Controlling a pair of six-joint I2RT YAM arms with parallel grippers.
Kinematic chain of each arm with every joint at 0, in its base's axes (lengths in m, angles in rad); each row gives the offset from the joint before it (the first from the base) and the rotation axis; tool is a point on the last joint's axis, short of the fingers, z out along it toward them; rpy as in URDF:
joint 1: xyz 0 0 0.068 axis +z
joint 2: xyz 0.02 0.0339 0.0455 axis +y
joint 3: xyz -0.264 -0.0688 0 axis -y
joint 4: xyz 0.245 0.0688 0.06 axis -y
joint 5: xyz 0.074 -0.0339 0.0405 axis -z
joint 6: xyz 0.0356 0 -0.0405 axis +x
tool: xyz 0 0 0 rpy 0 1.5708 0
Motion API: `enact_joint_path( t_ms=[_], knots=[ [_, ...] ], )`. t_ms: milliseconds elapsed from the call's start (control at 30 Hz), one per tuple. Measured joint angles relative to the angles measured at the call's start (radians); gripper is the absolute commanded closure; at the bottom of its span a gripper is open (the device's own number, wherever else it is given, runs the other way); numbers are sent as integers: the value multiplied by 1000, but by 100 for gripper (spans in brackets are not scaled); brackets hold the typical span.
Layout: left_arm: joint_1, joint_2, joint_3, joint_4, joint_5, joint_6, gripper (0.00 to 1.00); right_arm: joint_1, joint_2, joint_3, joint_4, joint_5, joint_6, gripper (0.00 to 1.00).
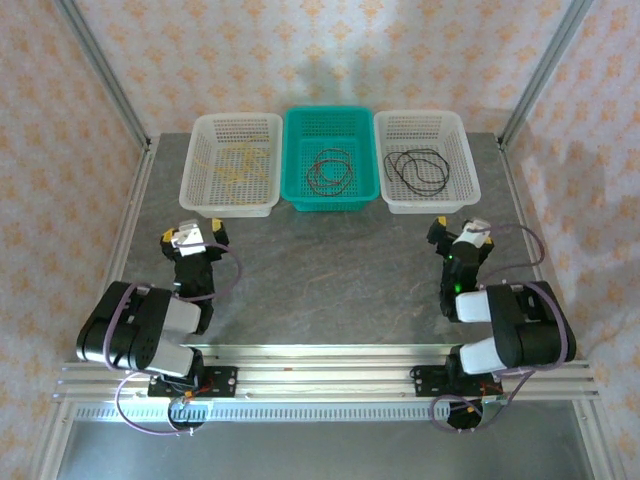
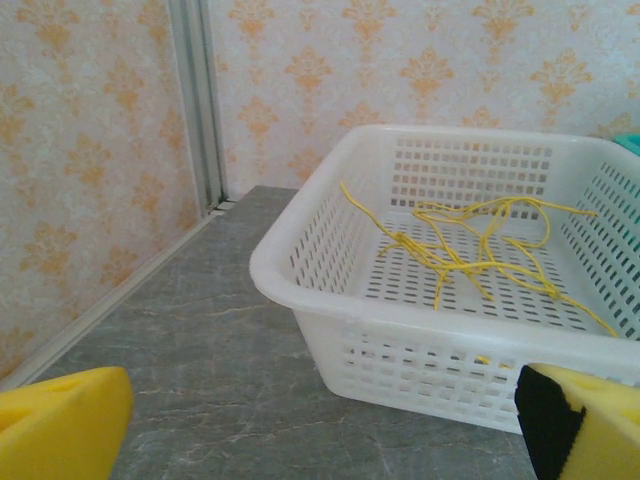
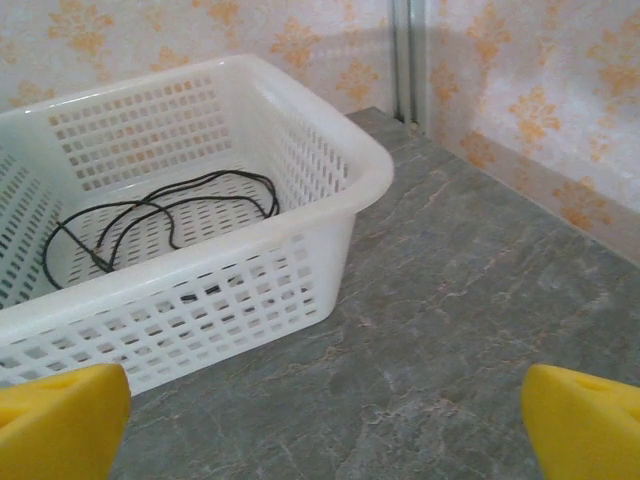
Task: Untangle the cables
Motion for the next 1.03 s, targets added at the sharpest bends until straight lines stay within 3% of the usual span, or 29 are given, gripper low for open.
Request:
enact_joint_path(
  t_ms=[133, 467, 1033],
  knots=[
    [5, 84, 0, 54, 19, 0, 0, 0, 61, 0, 66, -27, -4, 0],
    [77, 82, 85, -29, 75, -51, 0, 0, 76, 10, 78, -64, -15, 0],
    [77, 82, 85, -67, 128, -64, 0, 0, 77, 10, 78, -75, -18, 0]
  ],
)
